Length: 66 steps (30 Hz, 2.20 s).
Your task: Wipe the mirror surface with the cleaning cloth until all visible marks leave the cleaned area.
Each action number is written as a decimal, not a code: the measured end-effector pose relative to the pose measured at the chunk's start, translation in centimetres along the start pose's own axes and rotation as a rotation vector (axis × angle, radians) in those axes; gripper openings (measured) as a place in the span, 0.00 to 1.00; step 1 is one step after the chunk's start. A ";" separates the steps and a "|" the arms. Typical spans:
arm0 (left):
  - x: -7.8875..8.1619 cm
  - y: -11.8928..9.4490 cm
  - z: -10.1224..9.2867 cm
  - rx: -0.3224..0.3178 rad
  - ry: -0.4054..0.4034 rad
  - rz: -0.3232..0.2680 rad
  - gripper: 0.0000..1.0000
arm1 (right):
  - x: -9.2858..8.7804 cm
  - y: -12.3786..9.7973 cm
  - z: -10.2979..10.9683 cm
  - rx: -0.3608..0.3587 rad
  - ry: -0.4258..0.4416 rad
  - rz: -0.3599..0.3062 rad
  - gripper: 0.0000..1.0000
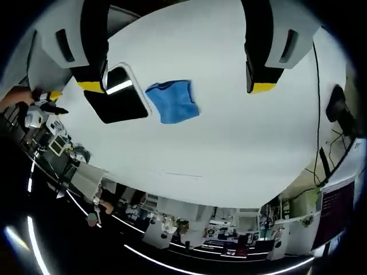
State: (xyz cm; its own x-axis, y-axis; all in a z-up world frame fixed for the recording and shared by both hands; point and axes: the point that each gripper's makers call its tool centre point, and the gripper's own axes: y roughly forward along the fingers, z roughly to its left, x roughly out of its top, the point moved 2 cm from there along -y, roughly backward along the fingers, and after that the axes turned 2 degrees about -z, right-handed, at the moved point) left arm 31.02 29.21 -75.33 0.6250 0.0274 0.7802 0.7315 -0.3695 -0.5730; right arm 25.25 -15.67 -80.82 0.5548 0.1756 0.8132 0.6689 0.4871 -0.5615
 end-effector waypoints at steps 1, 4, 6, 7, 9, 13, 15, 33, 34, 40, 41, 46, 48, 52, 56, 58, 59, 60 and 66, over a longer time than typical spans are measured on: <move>0.0 0.2 -0.1 0.007 0.004 0.030 0.99 | 0.1 -0.1 -0.2 -0.005 0.014 -0.011 0.95; 0.9 1.4 -1.4 -0.035 0.012 0.039 0.99 | -0.2 0.1 0.0 0.006 0.000 0.005 0.96; 1.4 2.1 -1.8 -0.025 0.016 0.055 0.99 | -0.3 0.2 0.1 0.009 -0.015 0.010 0.95; 1.5 2.5 -2.0 -0.020 0.024 0.068 0.99 | -0.4 0.3 0.0 0.007 -0.004 0.017 0.96; 2.0 3.0 -2.4 -0.021 0.026 0.063 0.99 | -0.5 0.3 0.0 0.009 0.002 0.025 0.95; 2.7 4.4 -2.8 -0.026 0.022 0.066 0.94 | -0.3 0.2 -0.3 -0.006 0.008 0.009 0.95; 2.9 4.9 -2.9 -0.024 0.024 0.075 0.87 | -0.3 0.1 -0.2 -0.004 0.001 0.016 0.95; -0.4 12.2 -1.4 0.080 0.013 0.227 0.38 | -0.4 0.0 -0.8 -0.024 0.003 0.016 0.91; -0.7 12.5 -1.6 0.075 0.014 0.228 0.37 | -0.5 0.0 -0.8 -0.027 0.001 0.018 0.91; -2.8 13.8 -0.5 0.102 0.102 0.299 0.18 | -0.4 -0.1 -1.0 -0.040 0.019 0.009 0.91; -3.1 14.0 -0.5 0.100 0.149 0.302 0.14 | -0.4 -0.1 -1.1 -0.042 0.018 0.011 0.90; -2.8 14.0 -0.6 0.089 0.114 0.212 0.06 | -0.6 -0.1 -1.2 -0.048 0.024 0.016 0.90; -2.9 13.9 -0.5 0.085 0.121 0.210 0.05 | -0.6 0.0 -1.3 -0.051 0.023 0.017 0.90; -2.8 14.1 -0.7 0.079 0.142 0.222 0.03 | -0.6 -0.1 -1.3 -0.053 0.029 0.019 0.90; -2.8 14.2 -0.6 0.079 0.119 0.242 0.02 | -0.6 -0.1 -1.4 -0.056 0.033 0.019 0.89; -2.8 14.2 -0.5 0.082 0.101 0.241 0.01 | -0.6 -0.1 -1.4 -0.058 0.041 0.018 0.88; -2.7 14.2 -0.4 0.085 0.078 0.244 0.01 | -0.6 -0.1 -1.5 -0.060 0.044 0.017 0.88; -2.7 14.2 -0.5 0.088 0.063 0.248 0.01 | -0.6 -0.1 -1.5 -0.061 0.046 0.016 0.88; -2.0 13.7 -1.2 0.081 0.007 0.252 0.01 | -0.4 -0.1 -1.4 -0.060 0.047 0.005 0.89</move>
State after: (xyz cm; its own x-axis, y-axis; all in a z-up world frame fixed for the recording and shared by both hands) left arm 39.51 22.99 -84.43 0.7884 -0.0620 0.6120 0.5730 -0.2881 -0.7673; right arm 25.66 -16.99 -81.34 0.5798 0.1369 0.8032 0.6938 0.4340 -0.5748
